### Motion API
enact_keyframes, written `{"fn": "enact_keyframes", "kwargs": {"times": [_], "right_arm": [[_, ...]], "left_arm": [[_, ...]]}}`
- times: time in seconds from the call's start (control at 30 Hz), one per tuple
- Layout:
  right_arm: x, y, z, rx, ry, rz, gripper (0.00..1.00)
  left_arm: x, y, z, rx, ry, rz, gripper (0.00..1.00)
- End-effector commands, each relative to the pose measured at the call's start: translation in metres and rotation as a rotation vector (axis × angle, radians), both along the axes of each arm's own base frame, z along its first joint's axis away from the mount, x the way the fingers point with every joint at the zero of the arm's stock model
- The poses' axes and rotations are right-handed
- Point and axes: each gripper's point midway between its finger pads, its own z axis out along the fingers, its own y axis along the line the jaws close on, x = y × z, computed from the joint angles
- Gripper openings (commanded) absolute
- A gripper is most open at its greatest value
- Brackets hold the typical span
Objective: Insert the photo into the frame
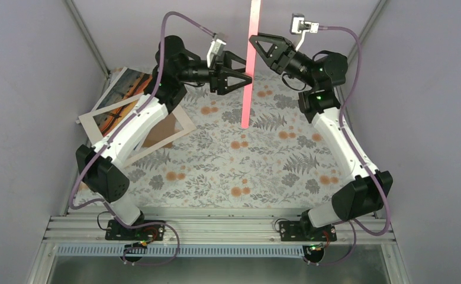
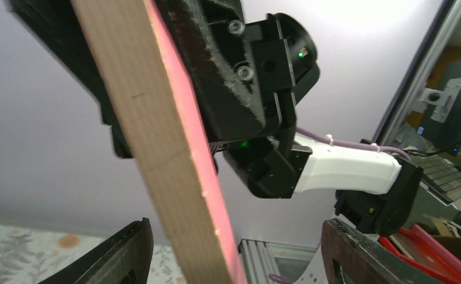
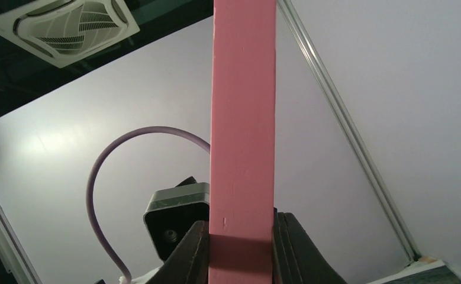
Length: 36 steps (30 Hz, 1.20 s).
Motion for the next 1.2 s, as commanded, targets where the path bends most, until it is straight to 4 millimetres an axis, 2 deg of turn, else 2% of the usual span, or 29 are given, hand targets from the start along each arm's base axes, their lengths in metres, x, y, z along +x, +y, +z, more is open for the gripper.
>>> {"fn": "enact_keyframes", "kwargs": {"times": [0.0,0.07,0.27,0.3,0.37,0.43,0.5,0.53,0.63,0.67,0.73,0.83,0.93,1.07,1.17], "right_arm": [[-0.032,-0.015,0.036,0.069,-0.195,-0.009,0.03],[-0.033,-0.016,0.036,0.069,-0.195,-0.012,0.03],[-0.03,-0.022,0.029,0.045,-0.2,-0.045,0.05],[-0.028,-0.024,0.026,0.034,-0.197,-0.059,0.11],[-0.024,-0.029,0.018,-0.002,-0.187,-0.088,0.39],[-0.016,-0.037,0.006,-0.057,-0.159,-0.138,0.7],[-0.006,-0.05,-0.014,-0.122,-0.093,-0.207,0.95],[-0.004,-0.059,-0.024,-0.157,-0.072,-0.243,0.99],[-0.004,-0.096,-0.051,-0.272,-0.02,-0.405,1.0],[-0.008,-0.111,-0.055,-0.295,-0.012,-0.471,1.0],[-0.023,-0.139,-0.054,-0.328,-0.02,-0.62,1.0],[-0.041,-0.165,-0.053,-0.378,-0.003,-0.782,1.0],[-0.059,-0.165,-0.045,-0.408,0.026,-0.785,1.0],[-0.088,-0.161,-0.033,-0.446,-0.049,-0.776,1.0],[-0.091,-0.171,-0.034,-0.481,-0.041,-0.848,1.0]], "left_arm": [[-0.015,-0.006,0.015,-0.054,0.022,-0.084,0.68],[-0.016,-0.008,0.012,-0.057,0.04,-0.1,0.59],[-0.017,-0.007,0.009,-0.061,0.062,-0.1,0.19],[-0.016,-0.007,0.009,-0.06,0.06,-0.095,0.13],[-0.013,-0.006,0.007,-0.046,0.046,-0.071,0.03],[-0.007,-0.007,0.004,-0.025,0.015,-0.036,0.02],[0.0,-0.009,-0.001,0.006,-0.029,0.002,0.02],[0.004,-0.01,-0.005,0.027,-0.047,0.02,0.02],[0.022,-0.015,-0.025,0.105,-0.112,0.095,0.02],[0.027,-0.016,-0.033,0.136,-0.132,0.114,0.02],[0.035,-0.019,-0.052,0.209,-0.173,0.146,0.02],[0.05,-0.027,-0.088,0.35,-0.247,0.201,0.02],[0.061,-0.044,-0.134,0.531,-0.337,0.221,0.02],[0.067,-0.062,-0.198,0.776,-0.457,0.206,0.02],[0.069,-0.069,-0.233,0.875,-0.528,0.205,0.02]]}}
